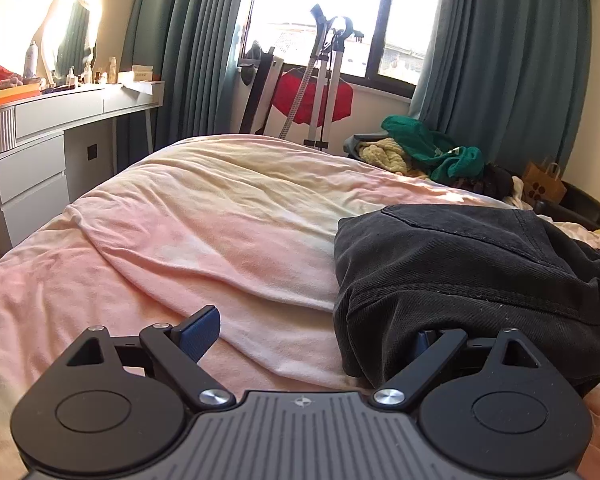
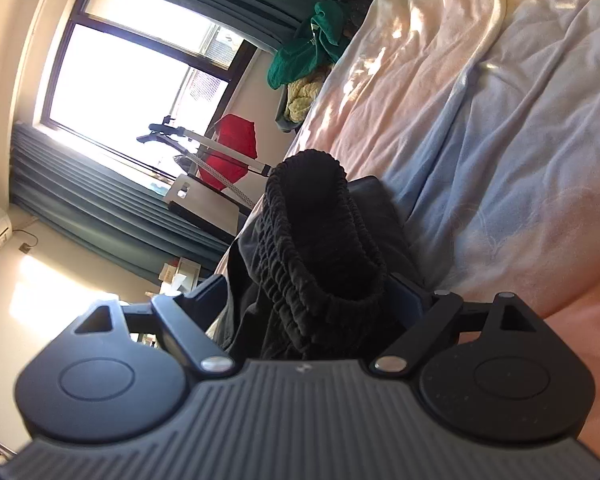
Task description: Fold clothes
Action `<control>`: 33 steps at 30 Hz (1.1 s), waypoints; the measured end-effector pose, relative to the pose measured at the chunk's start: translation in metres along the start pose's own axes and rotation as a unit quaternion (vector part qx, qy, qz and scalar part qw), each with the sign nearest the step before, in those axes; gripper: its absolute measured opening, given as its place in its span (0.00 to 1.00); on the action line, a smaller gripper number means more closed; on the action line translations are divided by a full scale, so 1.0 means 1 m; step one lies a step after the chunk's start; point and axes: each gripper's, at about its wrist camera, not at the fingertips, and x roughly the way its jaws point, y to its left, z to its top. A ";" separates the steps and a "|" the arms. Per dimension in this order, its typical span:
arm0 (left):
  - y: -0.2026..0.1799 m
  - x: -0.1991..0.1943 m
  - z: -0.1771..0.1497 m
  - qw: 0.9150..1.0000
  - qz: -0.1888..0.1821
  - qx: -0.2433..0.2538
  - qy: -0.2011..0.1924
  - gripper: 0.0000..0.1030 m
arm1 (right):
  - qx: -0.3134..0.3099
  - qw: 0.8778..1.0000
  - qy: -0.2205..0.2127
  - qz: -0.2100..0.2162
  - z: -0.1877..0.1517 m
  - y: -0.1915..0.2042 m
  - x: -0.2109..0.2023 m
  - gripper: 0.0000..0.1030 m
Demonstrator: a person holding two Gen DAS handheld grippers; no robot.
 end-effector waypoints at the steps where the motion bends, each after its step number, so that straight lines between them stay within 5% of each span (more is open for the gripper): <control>1: 0.000 0.000 0.000 1.000 0.000 -0.002 0.000 0.90 | -0.004 1.000 0.002 -0.005 -0.001 0.001 0.001 0.86; 8: -0.001 0.000 0.000 1.000 -0.003 -0.001 0.002 0.90 | -0.062 0.996 0.019 -0.067 -0.003 0.000 0.039 0.87; 11: -0.002 -0.001 0.000 1.000 -0.004 0.001 0.003 0.90 | -0.073 0.993 0.043 -0.083 -0.002 -0.005 0.055 0.98; 16: 0.000 0.001 -0.001 1.000 -0.008 -0.006 0.007 0.90 | -0.035 0.995 0.066 -0.063 -0.005 -0.016 0.067 1.00; 22: 0.001 -0.001 0.001 1.000 -0.020 -0.004 0.020 0.89 | -0.076 0.992 0.064 -0.077 -0.008 0.005 0.060 0.71; 29: 0.019 -0.028 0.012 0.994 -0.084 -0.051 0.044 0.94 | -0.069 0.992 0.058 -0.087 -0.011 0.007 0.056 0.67; 33: 0.034 -0.026 0.026 0.982 -0.138 -0.123 0.050 1.00 | -0.068 0.992 0.056 -0.090 -0.011 0.007 0.055 0.67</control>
